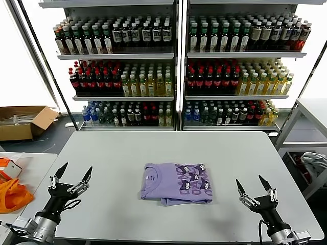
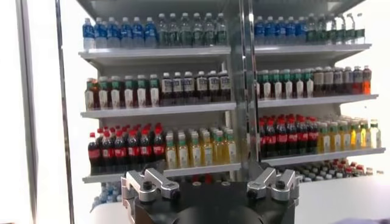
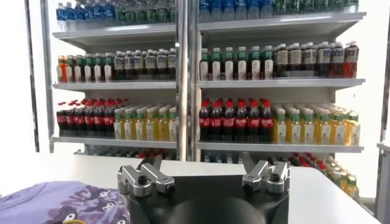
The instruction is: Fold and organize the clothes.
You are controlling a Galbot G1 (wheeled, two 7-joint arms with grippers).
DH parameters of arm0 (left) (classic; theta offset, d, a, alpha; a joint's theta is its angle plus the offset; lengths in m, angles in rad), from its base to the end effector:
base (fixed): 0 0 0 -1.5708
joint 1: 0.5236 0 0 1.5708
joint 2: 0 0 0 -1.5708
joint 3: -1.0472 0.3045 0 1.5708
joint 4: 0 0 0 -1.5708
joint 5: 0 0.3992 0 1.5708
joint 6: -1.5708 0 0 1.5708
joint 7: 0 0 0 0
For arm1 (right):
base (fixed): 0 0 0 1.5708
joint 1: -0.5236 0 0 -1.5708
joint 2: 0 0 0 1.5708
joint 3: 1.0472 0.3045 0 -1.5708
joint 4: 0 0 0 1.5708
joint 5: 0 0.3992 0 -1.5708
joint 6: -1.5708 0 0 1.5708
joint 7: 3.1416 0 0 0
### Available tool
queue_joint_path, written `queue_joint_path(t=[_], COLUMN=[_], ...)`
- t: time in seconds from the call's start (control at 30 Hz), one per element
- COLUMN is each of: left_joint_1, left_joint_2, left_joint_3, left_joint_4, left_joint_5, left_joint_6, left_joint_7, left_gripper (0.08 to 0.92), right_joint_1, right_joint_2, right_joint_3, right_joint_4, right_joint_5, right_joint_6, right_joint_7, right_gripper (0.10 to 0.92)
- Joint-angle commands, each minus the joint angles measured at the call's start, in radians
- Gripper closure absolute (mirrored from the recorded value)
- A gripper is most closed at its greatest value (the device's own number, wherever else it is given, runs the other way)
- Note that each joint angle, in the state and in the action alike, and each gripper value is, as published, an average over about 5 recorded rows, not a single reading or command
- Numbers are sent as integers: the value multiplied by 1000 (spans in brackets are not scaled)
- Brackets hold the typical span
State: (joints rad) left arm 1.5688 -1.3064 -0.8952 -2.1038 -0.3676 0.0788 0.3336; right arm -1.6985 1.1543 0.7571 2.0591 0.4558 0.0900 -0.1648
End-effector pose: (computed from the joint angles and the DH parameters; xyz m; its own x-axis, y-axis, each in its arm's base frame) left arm 0.2451 0.1471 -0.2164 -0.9873 0.1591 -0.0045 0.1587 0.9865 0.0408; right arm 0.2278 -0.1220 -0.2669 -0.9853 -0.1685 0.0268 -0.1689 0.9855 -0.0137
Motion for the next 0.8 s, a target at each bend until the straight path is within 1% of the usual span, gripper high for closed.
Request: queue_joint_path(t=[0.03,0.8], left_joint_1=[15,13], left_joint_2=[-49,-48], left_joint_3=[-36,-62], left_joint_4=[14,6], left_joint_5=[69,43], left_joint_6=[-52,-25], left_joint_7=[90,114], left_gripper=[177,177], right_joint_1=[-34,-46], right_joint_2=[21,57], right_joint_3=[31,88], right_joint_4=[-9,26], right_joint_5=[-1,4], right_joint_6=[29,7], right_joint_7=[-37,-61], right_gripper=[203,203])
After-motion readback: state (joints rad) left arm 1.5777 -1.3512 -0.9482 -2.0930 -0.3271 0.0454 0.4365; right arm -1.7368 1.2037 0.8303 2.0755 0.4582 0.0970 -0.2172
